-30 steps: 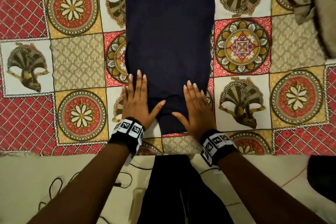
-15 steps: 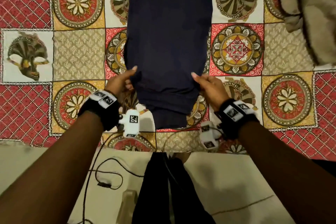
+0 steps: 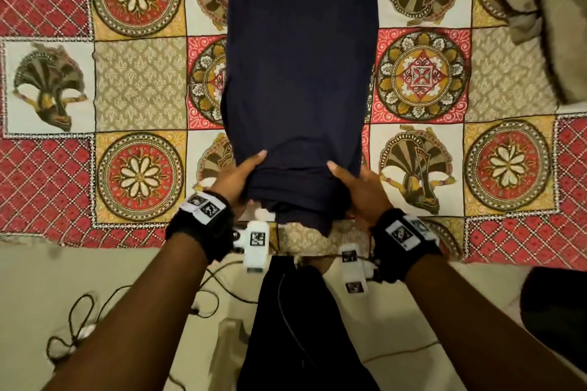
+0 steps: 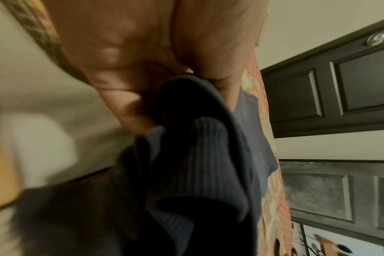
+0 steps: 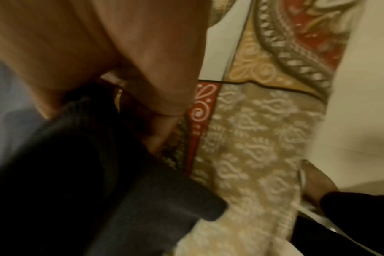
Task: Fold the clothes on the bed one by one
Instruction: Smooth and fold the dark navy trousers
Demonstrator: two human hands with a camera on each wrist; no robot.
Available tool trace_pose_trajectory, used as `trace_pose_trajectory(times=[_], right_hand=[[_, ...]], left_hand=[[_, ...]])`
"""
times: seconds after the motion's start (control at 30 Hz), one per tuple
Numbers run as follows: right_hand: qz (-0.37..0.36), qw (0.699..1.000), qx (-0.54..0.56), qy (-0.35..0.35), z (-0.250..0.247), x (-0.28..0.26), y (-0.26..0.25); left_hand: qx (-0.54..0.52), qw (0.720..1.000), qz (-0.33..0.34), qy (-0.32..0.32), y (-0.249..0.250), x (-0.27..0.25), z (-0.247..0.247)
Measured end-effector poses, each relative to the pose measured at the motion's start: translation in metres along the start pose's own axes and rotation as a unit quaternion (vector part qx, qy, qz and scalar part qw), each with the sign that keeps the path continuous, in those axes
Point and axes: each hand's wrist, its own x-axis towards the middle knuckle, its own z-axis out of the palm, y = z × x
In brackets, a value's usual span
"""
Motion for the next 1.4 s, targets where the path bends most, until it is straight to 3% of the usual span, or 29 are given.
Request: trace_pose_trajectory(times=[0.1,0.27,0.33,0.37,0.4,0.43,0.5,0.53,0.57,0.6,0.67,0.77,0.87,1.0,1.1,1.3,1.4], right_hand=[[0.012,1.0,0.009,0.027,-0.008,-0.039,0.037],[0.003,0.994,0.033,0.107,-0.023,-0.066,0.075],[-0.054,0.987,-0.073,0.13,-0.038,-0.066,0.078],[-0.111,0.975,-0.144,0.125,-0.048,-0.066,0.079],[-0.177,0.952,-0.22,0.115,-0.06,-0.065,0.081],[-0.249,0.909,-0.319,0.104,-0.071,-0.062,0.081],[-0.381,0.764,-0.515,0.076,-0.088,-0.049,0.076],[-0.435,0.686,-0.58,0.062,-0.091,-0.043,0.067],[-0.478,0.631,-0.609,0.045,-0.092,-0.036,0.061],[-0.506,0.599,-0.62,0.023,-0.093,-0.028,0.055],[-0.54,0.55,-0.637,-0.037,-0.093,-0.012,0.045],[-0.578,0.474,-0.655,-0.111,-0.083,0.006,0.029],[-0.581,0.44,-0.677,-0.098,-0.072,0.011,0.017],[-0.579,0.443,-0.677,-0.105,-0.055,0.014,0.018],[-0.535,0.472,-0.681,-0.164,-0.051,0.013,0.015],[-0.489,0.643,-0.555,-0.198,-0.064,-0.049,0.01],[-0.405,0.751,-0.484,-0.193,-0.076,-0.067,0.006]], left_hand=[[0.029,0.999,0.0,0.016,-0.046,-0.021,-0.015],[-0.039,0.999,-0.018,0.01,-0.094,-0.049,-0.035],[0.007,0.999,-0.015,0.029,-0.104,-0.053,-0.048],[0.09,0.994,0.03,0.06,-0.108,-0.053,-0.057],[0.205,0.969,0.1,0.097,-0.113,-0.051,-0.068],[0.344,0.912,0.187,0.124,-0.117,-0.048,-0.079],[0.575,0.737,0.328,0.135,-0.118,-0.038,-0.09],[0.623,0.659,0.399,0.138,-0.114,-0.035,-0.09],[0.633,0.604,0.461,0.148,-0.109,-0.031,-0.086],[0.628,0.568,0.509,0.155,-0.1,-0.027,-0.08],[0.627,0.526,0.557,0.14,-0.088,-0.014,-0.074],[0.652,0.484,0.579,0.073,-0.074,0.0,-0.065],[0.684,0.444,0.578,0.0,-0.063,0.01,-0.064],[0.726,0.432,0.534,-0.036,-0.054,0.013,-0.072],[0.718,0.463,0.517,-0.058,-0.052,0.003,-0.07],[0.646,0.547,0.52,-0.118,-0.051,-0.048,-0.065],[0.6,0.614,0.494,-0.14,-0.051,-0.071,-0.066]])
